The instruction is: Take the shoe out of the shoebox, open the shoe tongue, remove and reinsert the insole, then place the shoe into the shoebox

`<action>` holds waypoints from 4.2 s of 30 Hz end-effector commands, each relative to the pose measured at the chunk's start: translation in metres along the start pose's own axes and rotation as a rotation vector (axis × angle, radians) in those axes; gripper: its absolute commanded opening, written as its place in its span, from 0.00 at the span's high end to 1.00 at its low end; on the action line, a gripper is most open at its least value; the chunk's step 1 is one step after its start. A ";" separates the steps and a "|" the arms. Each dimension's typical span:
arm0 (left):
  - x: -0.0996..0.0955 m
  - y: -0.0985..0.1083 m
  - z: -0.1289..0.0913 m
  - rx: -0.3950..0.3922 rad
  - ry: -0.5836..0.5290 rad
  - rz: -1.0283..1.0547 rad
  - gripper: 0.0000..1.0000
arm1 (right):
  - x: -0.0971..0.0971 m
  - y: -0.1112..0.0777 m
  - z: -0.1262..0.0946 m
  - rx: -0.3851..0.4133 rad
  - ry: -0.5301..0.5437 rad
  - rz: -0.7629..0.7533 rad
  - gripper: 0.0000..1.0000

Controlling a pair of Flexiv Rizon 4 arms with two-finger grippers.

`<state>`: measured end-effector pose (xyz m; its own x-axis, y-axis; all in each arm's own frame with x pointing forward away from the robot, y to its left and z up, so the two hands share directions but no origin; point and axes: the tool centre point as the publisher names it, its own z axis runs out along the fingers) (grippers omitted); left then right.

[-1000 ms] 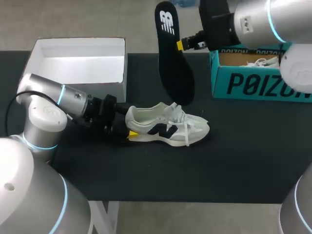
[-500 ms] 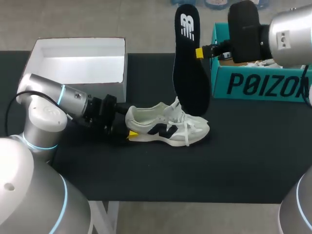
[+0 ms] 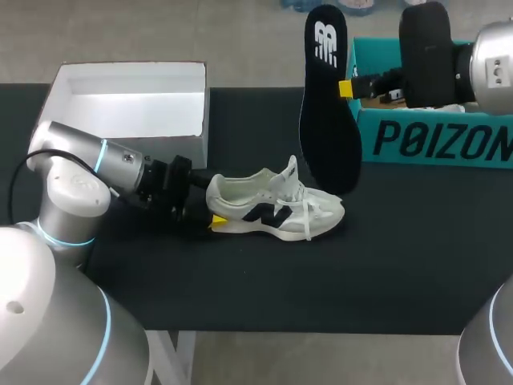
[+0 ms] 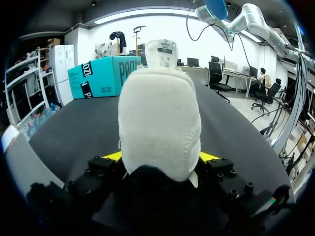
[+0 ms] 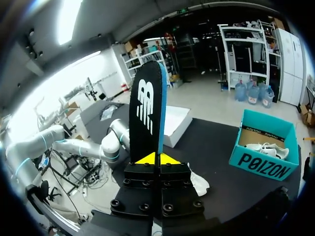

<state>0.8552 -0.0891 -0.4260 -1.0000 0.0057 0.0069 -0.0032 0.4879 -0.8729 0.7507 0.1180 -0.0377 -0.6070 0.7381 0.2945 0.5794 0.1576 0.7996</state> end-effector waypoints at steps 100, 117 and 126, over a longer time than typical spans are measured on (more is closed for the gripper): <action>0.000 -0.023 -0.038 -0.273 -0.029 -0.052 0.00 | 0.062 -0.023 -0.020 0.058 0.119 0.089 1.00; -0.007 -0.102 -0.075 -0.582 -0.114 -0.047 0.00 | 0.062 -0.023 -0.020 0.058 0.119 0.089 1.00; -0.048 -0.116 -0.044 -0.584 -0.014 -0.054 0.00 | 0.062 -0.023 -0.020 0.058 0.119 0.089 1.00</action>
<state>0.8776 -0.0906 -0.2905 -0.9974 -0.0704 -0.0122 -0.0531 0.8443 -0.5333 0.6877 0.1449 -0.0261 -0.6098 0.6692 0.4247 0.6625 0.1363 0.7366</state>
